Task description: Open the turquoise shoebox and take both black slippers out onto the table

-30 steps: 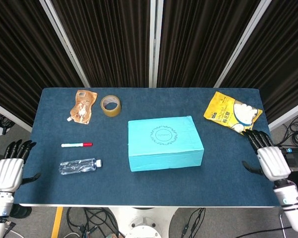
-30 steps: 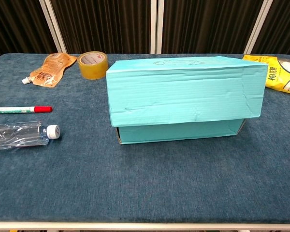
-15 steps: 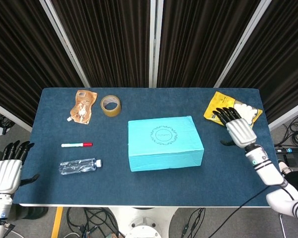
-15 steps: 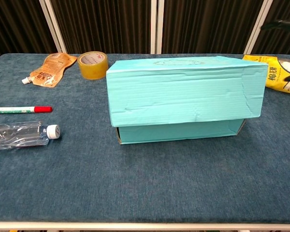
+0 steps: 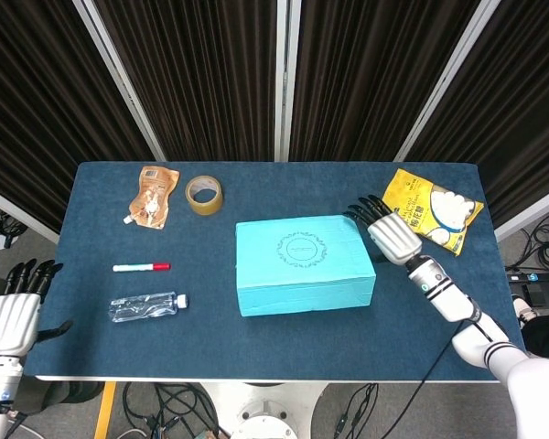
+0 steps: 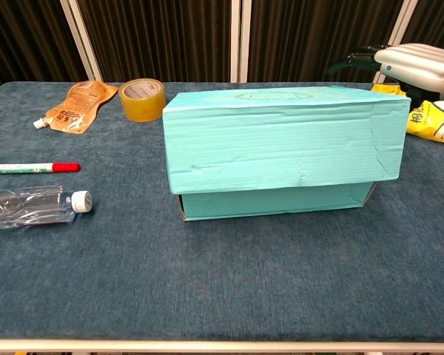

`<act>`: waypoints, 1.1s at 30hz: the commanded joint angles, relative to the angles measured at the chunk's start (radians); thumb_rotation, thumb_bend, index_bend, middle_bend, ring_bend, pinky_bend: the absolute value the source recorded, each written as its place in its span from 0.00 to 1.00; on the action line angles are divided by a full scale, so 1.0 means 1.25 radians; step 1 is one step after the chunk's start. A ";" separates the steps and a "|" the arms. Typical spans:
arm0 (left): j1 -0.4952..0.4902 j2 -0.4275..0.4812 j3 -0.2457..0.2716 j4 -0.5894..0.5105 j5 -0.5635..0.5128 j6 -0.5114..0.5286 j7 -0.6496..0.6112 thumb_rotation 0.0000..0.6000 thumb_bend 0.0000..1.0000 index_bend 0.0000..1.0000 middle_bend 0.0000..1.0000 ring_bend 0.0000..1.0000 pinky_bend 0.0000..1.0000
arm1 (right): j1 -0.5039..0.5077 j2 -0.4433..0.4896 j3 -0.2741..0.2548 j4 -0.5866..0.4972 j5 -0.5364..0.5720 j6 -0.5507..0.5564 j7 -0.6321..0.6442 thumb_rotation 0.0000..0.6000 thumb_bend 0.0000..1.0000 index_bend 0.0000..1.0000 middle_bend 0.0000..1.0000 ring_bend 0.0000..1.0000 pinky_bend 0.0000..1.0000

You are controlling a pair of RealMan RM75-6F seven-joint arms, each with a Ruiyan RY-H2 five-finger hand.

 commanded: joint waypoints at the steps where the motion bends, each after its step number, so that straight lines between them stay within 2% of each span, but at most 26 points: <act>1: 0.000 0.000 0.000 0.000 0.001 0.001 -0.002 1.00 0.07 0.12 0.09 0.00 0.04 | 0.006 -0.012 -0.024 0.024 -0.018 0.030 0.028 1.00 0.28 0.25 0.19 0.09 0.04; 4: -0.001 0.001 0.000 0.001 0.003 0.001 -0.004 1.00 0.07 0.12 0.09 0.00 0.04 | 0.007 -0.011 -0.039 0.026 -0.024 0.040 0.044 1.00 0.33 0.29 0.21 0.11 0.06; 8: -0.002 0.001 -0.001 0.000 0.002 -0.002 -0.004 1.00 0.07 0.12 0.09 0.00 0.04 | 0.009 -0.010 -0.057 0.019 -0.029 0.047 0.058 1.00 0.35 0.33 0.24 0.14 0.07; 12: 0.000 0.002 -0.001 0.000 0.004 0.003 -0.004 1.00 0.07 0.12 0.09 0.00 0.04 | 0.005 -0.007 -0.057 -0.008 -0.012 0.051 0.097 1.00 0.41 0.37 0.28 0.19 0.12; 16: -0.001 0.003 0.000 0.000 0.006 0.003 -0.005 1.00 0.07 0.12 0.09 0.00 0.04 | 0.007 0.017 -0.046 -0.071 0.026 0.014 0.182 1.00 0.46 0.42 0.33 0.25 0.19; 21: 0.000 0.005 -0.001 -0.004 0.010 0.007 -0.003 1.00 0.07 0.12 0.09 0.00 0.04 | 0.025 0.083 -0.013 -0.222 0.106 -0.089 0.358 1.00 0.51 0.44 0.36 0.30 0.27; 26: 0.003 0.004 0.001 -0.004 0.010 0.011 -0.003 1.00 0.07 0.12 0.09 0.00 0.04 | 0.059 0.175 0.023 -0.379 0.185 -0.226 0.569 1.00 0.52 0.43 0.35 0.30 0.27; 29: 0.005 0.005 0.001 -0.004 0.012 0.015 -0.006 1.00 0.07 0.12 0.09 0.00 0.04 | 0.082 0.213 0.037 -0.429 0.214 -0.305 0.673 1.00 0.52 0.40 0.33 0.29 0.27; 33: 0.006 0.004 0.002 0.000 0.017 0.018 -0.011 1.00 0.07 0.12 0.09 0.00 0.04 | 0.101 0.230 0.060 -0.454 0.257 -0.391 0.785 1.00 0.51 0.38 0.32 0.29 0.27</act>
